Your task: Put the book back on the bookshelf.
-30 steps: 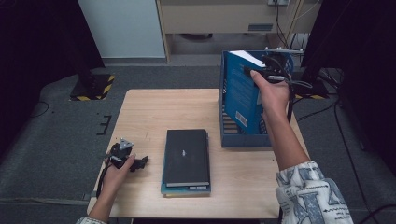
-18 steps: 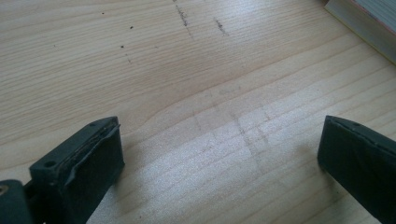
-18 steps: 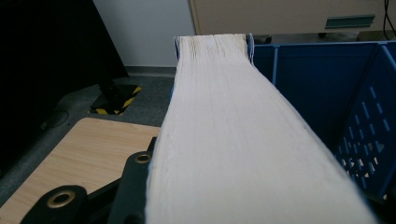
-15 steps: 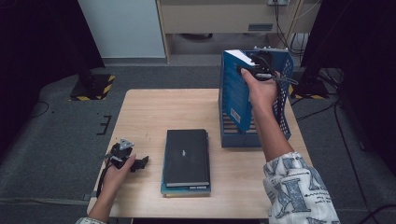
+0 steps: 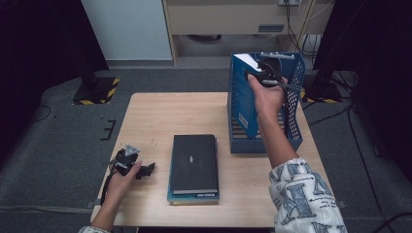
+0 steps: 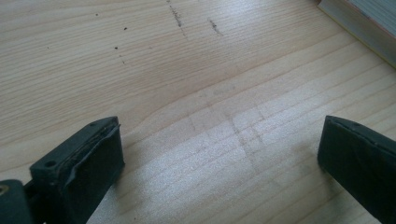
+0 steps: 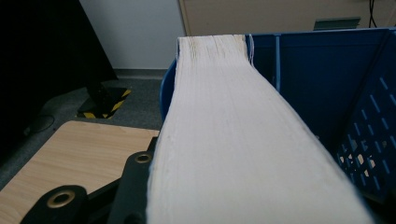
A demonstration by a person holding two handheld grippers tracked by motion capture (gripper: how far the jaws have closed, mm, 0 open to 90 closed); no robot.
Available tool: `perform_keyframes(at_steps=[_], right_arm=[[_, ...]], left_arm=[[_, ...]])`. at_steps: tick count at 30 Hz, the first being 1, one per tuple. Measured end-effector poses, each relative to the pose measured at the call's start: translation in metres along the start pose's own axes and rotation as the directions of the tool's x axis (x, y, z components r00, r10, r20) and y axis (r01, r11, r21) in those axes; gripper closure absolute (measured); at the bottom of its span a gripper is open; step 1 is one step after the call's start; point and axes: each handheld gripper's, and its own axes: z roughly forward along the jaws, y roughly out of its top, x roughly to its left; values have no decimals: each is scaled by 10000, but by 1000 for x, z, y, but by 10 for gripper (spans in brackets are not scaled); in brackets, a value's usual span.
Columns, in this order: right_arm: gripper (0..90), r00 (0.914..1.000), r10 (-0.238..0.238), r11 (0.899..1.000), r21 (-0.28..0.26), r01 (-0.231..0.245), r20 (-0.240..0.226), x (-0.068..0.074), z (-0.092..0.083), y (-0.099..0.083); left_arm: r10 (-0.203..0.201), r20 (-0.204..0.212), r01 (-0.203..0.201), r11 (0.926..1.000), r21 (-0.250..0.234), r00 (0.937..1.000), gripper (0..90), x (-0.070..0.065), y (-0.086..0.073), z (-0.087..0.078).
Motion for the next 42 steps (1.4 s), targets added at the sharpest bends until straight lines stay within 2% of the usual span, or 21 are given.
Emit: perform_keyframes(at_steps=[6,9,25,42], right_arm=[[601,9999,-79,9998,-159,81,123,0,4,-8],[601,9999,26,9998,-182,-23,146,0,7,-13],[601,9995,-56,9999,85,53,316,1,22,-32],[598,9994,-97,9992,385,84,320,-1,25,-39]], left_arm=[[31,38,-31,10000,-6,10000,0,0,0,0],[31,35,-30,10000,-46,10000,0,0,0,0],[36,42,-36,10000,-43,10000,0,0,0,1],[76,35,-76,10000,-47,10000,0,0,0,1]])
